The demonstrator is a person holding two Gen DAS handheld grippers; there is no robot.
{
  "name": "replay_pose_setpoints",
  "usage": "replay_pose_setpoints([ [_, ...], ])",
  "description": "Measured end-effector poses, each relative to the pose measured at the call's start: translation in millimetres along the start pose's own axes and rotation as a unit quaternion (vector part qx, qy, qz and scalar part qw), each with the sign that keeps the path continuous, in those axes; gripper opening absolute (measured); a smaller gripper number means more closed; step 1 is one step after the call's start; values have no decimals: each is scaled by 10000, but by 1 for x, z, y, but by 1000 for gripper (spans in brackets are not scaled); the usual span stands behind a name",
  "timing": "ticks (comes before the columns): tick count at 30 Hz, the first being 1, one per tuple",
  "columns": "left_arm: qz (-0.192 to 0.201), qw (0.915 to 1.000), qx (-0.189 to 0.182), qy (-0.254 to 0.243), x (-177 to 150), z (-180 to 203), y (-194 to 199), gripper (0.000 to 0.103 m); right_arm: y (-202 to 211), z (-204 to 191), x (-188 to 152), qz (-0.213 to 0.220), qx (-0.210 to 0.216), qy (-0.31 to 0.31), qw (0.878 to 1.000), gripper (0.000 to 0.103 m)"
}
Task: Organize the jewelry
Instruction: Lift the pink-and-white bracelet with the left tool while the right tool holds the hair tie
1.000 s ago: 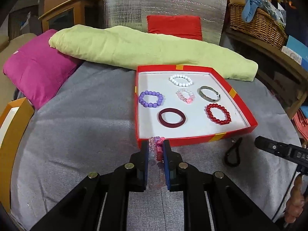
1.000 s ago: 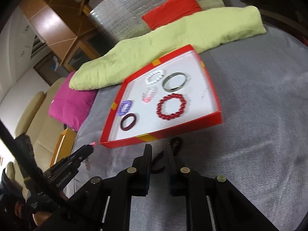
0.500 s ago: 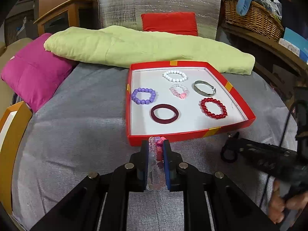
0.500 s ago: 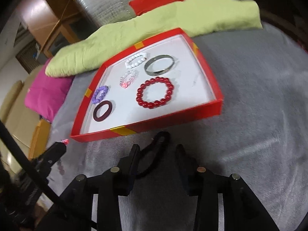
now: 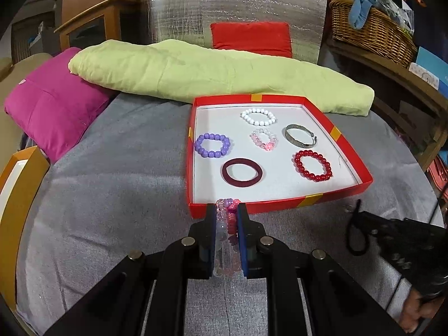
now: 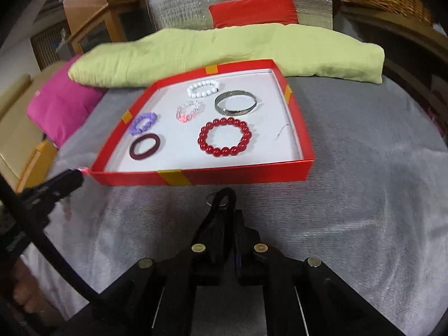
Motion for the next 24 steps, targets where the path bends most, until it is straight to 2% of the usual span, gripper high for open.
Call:
replay_pose_setpoints([
  [6,66,9998,129,-131,2,8,0,15,19,7,2,115,424,-199,9988,5],
  [24,103,9992,251,-286,5,24,0,15,31,10,-2,145,616,-151,9979,5],
])
Point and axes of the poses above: each gripper's, at about its wrist camera, not at the fingertips, and y roughly against the way its jaws point, z to its right, x to its top, the point moved 7 cm from there along -y, roughly the way its jaws point, and after that the axes turned 9 degrees about -z, right-handed, at the moved point
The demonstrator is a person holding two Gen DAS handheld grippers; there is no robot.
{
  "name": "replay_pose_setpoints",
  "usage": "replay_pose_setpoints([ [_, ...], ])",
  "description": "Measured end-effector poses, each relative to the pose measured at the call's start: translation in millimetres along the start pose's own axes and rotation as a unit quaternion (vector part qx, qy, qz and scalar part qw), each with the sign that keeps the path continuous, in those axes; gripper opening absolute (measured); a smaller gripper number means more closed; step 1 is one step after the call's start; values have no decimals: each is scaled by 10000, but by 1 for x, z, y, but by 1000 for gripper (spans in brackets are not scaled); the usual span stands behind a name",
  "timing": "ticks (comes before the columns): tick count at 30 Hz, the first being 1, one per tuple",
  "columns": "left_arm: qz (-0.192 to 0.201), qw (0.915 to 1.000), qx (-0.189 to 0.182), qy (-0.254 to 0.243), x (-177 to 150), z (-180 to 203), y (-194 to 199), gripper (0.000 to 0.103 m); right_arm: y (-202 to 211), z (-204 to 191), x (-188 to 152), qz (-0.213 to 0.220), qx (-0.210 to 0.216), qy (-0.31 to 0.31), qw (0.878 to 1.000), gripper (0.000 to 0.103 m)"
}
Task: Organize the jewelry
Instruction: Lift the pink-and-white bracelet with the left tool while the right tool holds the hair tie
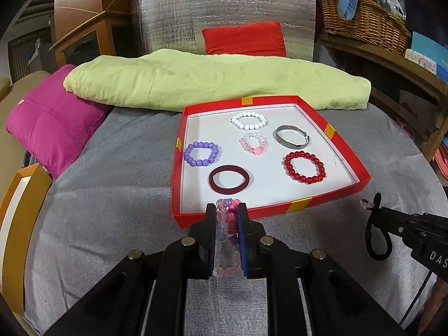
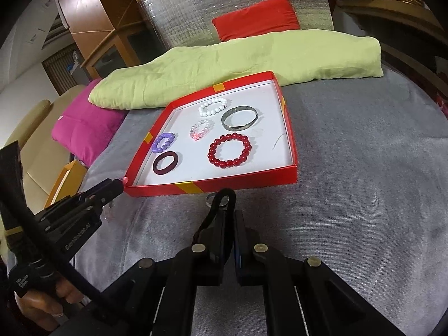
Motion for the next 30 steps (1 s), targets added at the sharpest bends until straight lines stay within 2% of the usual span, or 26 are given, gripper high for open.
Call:
replay_pose_setpoints([
  [30,184,9996,181,115,8,-11,10,15,6,-11,7,224,183,57,9996,5],
])
Point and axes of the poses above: each gripper's, at about its wrist camera, not at the fingertips, and y roughly against the way its jaws point, z to its right, x to its top, the point moved 7 cm from there along -y, roughly the way its jaws point, and after that the axes turned 9 degrees about -z, right-handed, at the moved point
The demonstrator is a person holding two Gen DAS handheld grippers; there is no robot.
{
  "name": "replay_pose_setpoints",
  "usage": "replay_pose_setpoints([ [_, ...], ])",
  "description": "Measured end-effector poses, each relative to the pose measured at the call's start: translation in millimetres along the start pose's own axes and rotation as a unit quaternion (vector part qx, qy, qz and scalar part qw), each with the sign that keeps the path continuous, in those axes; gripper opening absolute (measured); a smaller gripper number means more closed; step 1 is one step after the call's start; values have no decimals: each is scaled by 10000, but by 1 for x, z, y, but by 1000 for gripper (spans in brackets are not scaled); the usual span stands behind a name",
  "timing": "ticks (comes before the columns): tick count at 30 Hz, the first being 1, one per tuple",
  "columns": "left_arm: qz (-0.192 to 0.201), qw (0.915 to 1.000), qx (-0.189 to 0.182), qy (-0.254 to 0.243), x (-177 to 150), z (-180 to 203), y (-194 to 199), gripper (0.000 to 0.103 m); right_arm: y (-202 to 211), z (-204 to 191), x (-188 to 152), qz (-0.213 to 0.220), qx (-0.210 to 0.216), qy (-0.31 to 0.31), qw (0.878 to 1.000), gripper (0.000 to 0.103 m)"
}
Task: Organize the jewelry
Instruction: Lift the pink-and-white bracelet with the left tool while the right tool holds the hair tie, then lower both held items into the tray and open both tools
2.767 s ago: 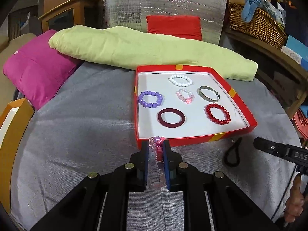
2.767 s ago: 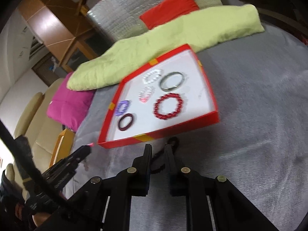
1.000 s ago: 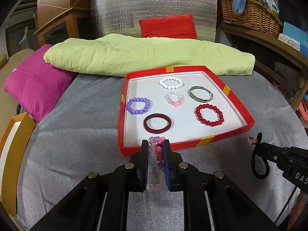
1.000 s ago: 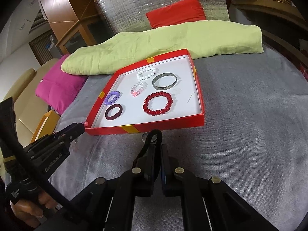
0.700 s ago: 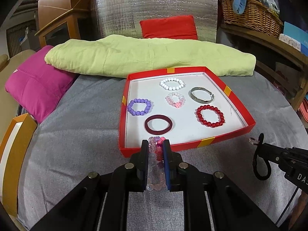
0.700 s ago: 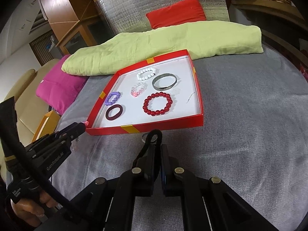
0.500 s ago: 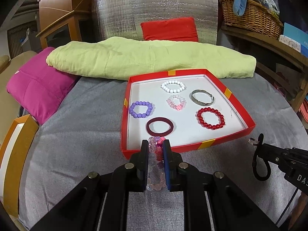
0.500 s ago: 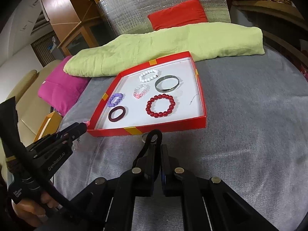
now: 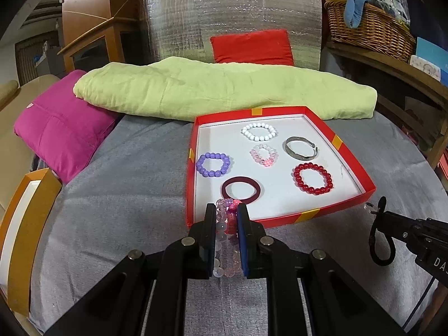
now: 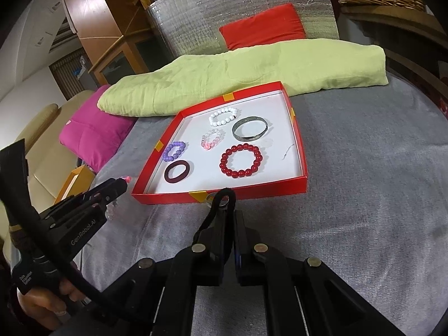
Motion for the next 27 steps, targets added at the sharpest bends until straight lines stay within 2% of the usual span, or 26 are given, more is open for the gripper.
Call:
replay_pose_setpoints([
  [10,14,9999,66,91,9,-6,-6,15,4,-3,17,289,41,-43,9996,5],
  [15,5,9999,5,163,21,-5,-18,15,-5,2,37,476,-154,-57,9987,5],
  [20,-78,9997,-229,37,38,14,-42,15,-26,18,60,453,-251,-254,9983,6],
  [24,-160,9983,-551,-97,51,34,-64,17,-52,27,77,342,-517,-164,9979,6],
  [27,-207,9974,-661,-191,56,46,-75,18,-60,35,80,284,-672,-200,9971,9],
])
Point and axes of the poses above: each gripper's, at about its wrist camera, not at the fingertips, and y roughly against the way its jaws point, z to its right, x to its top, the point moved 7 cm from there along -y, roughly the way its jaws point, and after that the axes turned 9 degrees about -z, right-handed, at the moved point
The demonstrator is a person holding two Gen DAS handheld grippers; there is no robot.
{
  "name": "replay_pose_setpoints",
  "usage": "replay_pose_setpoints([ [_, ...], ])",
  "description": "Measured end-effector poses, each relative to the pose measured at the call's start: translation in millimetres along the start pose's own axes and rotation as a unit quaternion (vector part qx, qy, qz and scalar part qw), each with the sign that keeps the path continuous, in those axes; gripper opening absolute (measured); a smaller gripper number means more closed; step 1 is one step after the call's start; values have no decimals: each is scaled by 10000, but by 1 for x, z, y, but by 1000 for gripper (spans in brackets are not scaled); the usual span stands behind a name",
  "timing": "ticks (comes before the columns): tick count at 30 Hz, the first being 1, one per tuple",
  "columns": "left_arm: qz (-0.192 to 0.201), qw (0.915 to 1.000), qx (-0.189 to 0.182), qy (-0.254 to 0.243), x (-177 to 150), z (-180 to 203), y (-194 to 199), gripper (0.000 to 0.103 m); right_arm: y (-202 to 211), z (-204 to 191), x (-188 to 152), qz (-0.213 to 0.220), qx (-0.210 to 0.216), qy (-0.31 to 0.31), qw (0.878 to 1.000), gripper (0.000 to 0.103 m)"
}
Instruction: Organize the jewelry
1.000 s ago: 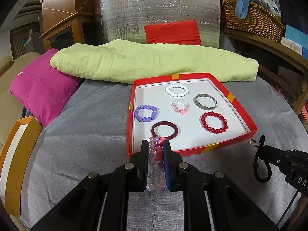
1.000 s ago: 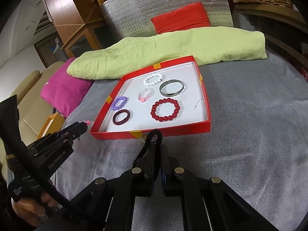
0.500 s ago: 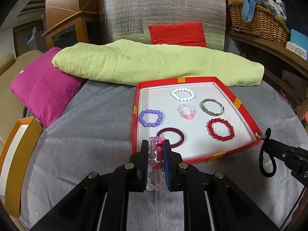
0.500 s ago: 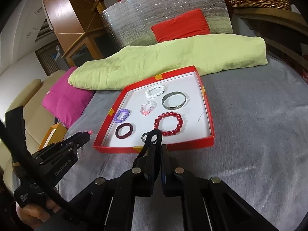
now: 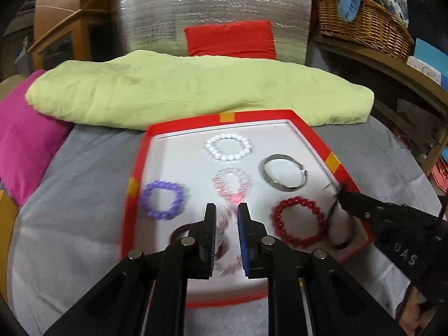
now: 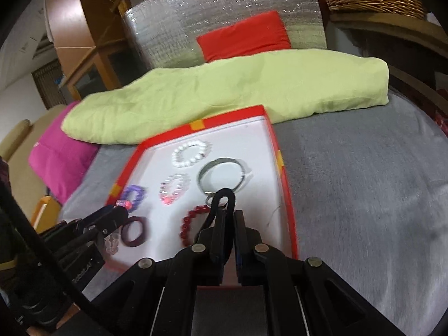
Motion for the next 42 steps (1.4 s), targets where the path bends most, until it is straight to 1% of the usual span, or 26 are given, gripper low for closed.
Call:
replay_pose_setpoints([
  [1,-43,10000,-5,-2,0,1,-3,21,-3,1,1,-51,-10,24,10000,9],
  [2,-101,9999,17,12,0,2,-6,32,-5,3,1,-92,-54,42,9999,10],
  [3,-144,9999,51,36,0,1,-8,42,-6,5,1,-110,-119,40,9999,18],
  [5,-135,9998,155,67,-1,-2,-6,47,-5,8,2,-112,-78,-33,9999,26],
  [7,-124,9995,278,89,-2,-6,-1,55,4,10,3,-51,50,-95,9999,26],
  [8,-108,9993,340,118,-3,-9,3,61,8,8,3,-20,75,-77,9999,26],
  [9,-72,9991,393,167,-4,-13,8,65,13,7,3,15,101,-42,9999,26],
  [10,-48,9989,425,211,-5,-16,11,66,19,6,2,35,127,-2,9999,26],
  [12,-57,9980,531,352,-10,-24,21,73,29,3,-2,-10,183,43,9998,28],
  [13,-70,9975,582,404,-13,-27,25,73,34,1,-5,-48,223,49,9997,29],
  [14,-68,9969,642,446,-17,-30,30,74,38,-1,-8,-70,249,54,9997,33],
  [15,-65,9963,715,474,-21,-33,36,75,44,-3,-11,-83,263,69,9996,41],
  [16,-74,9956,794,484,-27,-35,43,76,51,-6,-15,-77,269,100,9996,46],
  [17,-69,9952,844,482,-32,-37,50,77,59,-10,-20,-46,286,139,9995,54],
  [18,-12,9950,878,470,-39,-38,60,78,65,-13,-23,-10,296,177,9994,57],
  [21,164,9942,933,509,-50,-41,84,81,77,-19,-35,-35,157,276,9995,57],
  [23,272,9939,946,497,-55,-42,97,82,83,-24,-45,-114,149,314,9993,57],
  [24,350,9930,1010,496,-58,-43,106,82,88,-28,-51,-129,117,349,9992,57],
  [28,505,9905,1171,515,-73,-46,126,85,104,-37,-68,-11,-151,538,9984,58],
  [30,534,9903,1139,596,-81,-48,133,85,110,-40,-79,26,-201,567,9982,59],
  [32,600,9913,979,645,-85,-46,140,85,115,-45,-89,21,-209,615,9979,59],
  [35,630,9917,843,734,-89,-46,149,91,120,-53,-101,77,-257,703,9972,59],
  [36,680,9911,890,721,-89,-46,150,92,119,-53,-101,83,-283,721,9970,60],
  [38,720,9892,1105,640,-88,-47,150,92,117,-54,-100,109,-359,743,9965,60],
  [40,775,9886,1178,529,-86,-47,150,92,115,-54,-98,144,-341,716,9967,60],
  [42,830,9865,1282,590,-83,-50,149,92,114,-52,-96,157,-345,696,9969,60],
])
Point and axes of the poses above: each gripper's, at about its wrist camera, not at the fingertips, and y roughly against the way its jaws point, z to its right, x to its top, the point moved 7 cm from there along -y, roughly the way its jaws point, and after that the axes turned 9 degrees about -z, right-handed, at the moved point
